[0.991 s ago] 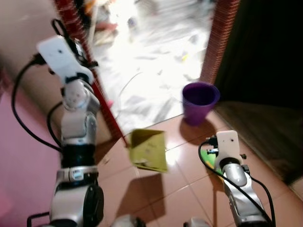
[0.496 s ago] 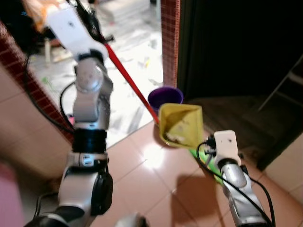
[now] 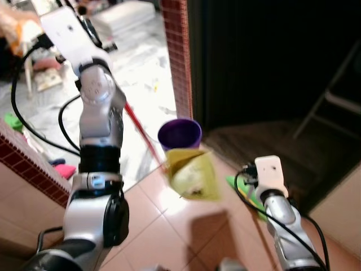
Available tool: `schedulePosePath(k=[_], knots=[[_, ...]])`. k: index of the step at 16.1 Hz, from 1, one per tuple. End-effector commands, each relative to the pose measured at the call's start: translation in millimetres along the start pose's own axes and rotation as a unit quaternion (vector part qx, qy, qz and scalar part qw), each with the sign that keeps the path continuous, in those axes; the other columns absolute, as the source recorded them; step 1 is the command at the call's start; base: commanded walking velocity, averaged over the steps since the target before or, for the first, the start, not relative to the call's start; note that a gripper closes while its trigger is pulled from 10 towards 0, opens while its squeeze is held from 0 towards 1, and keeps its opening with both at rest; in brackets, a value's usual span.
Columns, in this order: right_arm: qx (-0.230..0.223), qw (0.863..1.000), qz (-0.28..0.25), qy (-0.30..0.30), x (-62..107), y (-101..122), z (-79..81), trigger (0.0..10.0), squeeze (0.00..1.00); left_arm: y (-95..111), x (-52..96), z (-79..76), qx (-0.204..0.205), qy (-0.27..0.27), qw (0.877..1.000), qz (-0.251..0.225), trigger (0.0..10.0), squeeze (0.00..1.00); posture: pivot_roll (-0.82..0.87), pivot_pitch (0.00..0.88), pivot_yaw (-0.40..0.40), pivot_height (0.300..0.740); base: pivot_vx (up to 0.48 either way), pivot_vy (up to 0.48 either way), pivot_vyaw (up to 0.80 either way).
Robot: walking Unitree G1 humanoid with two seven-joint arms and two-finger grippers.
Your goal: Sweep floor
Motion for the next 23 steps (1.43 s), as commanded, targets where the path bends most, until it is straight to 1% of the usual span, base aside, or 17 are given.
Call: schedulePosePath(k=[1,4,6,10,17,21,23], knots=[[-0.009,0.999,0.027,0.019,2.0,-12.3,12.7,10.0,0.00,26.0,-9.4,10.7,0.012,0.030,0.998,-0.045,10.0,0.00,-0.13,0.000,0.130,0.740,0.416,0.000,0.00],[-0.005,0.999,0.019,0.028,2.2,-10.3,15.3,10.0,0.00,29.6,-12.9,15.2,0.007,0.052,0.997,-0.053,10.0,0.00,-0.13,0.000,0.129,0.740,0.415,0.160,0.00],[-0.001,0.999,0.012,0.036,1.8,-7.4,18.9,10.0,0.00,31.4,-17.1,16.8,0.010,0.064,0.996,-0.054,10.0,0.00,-0.13,0.000,0.128,0.740,0.416,0.000,0.00],[0.000,0.999,0.010,0.044,2.3,-7.1,21.8,10.0,0.00,29.7,-18.3,12.2,0.013,0.059,0.997,-0.054,10.0,0.00,-0.13,0.000,0.129,0.740,0.434,0.060,0.00],[0.009,0.999,0.003,0.054,5.1,-5.8,23.9,10.0,0.00,33.5,-23.0,14.6,0.012,0.071,0.995,-0.063,10.0,0.00,-0.13,0.000,0.128,0.740,0.451,0.000,0.00],[0.012,0.998,0.002,0.057,6.3,-5.5,24.9,10.0,0.00,30.1,-21.9,13.2,0.011,0.070,0.996,-0.061,10.0,0.00,-0.13,0.000,0.125,0.740,0.454,0.000,0.00],[0.013,0.998,0.001,0.059,6.7,-5.4,24.7,10.0,0.00,32.2,-22.8,14.3,0.003,0.074,0.995,-0.068,10.0,0.00,-0.13,0.000,0.124,0.740,0.414,0.146,0.00]])
Point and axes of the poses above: a point about 5 cm out from each wrist's last joint towards the gripper, its own x axis pointing back from the gripper into the wrist, its own y axis along the axis of the wrist's last joint, z = x × y, the point moved 5 cm from there along -x, pointing out of the wrist towards the gripper, and after that the axes turned 3 degrees about x, right-handed, at the moved point
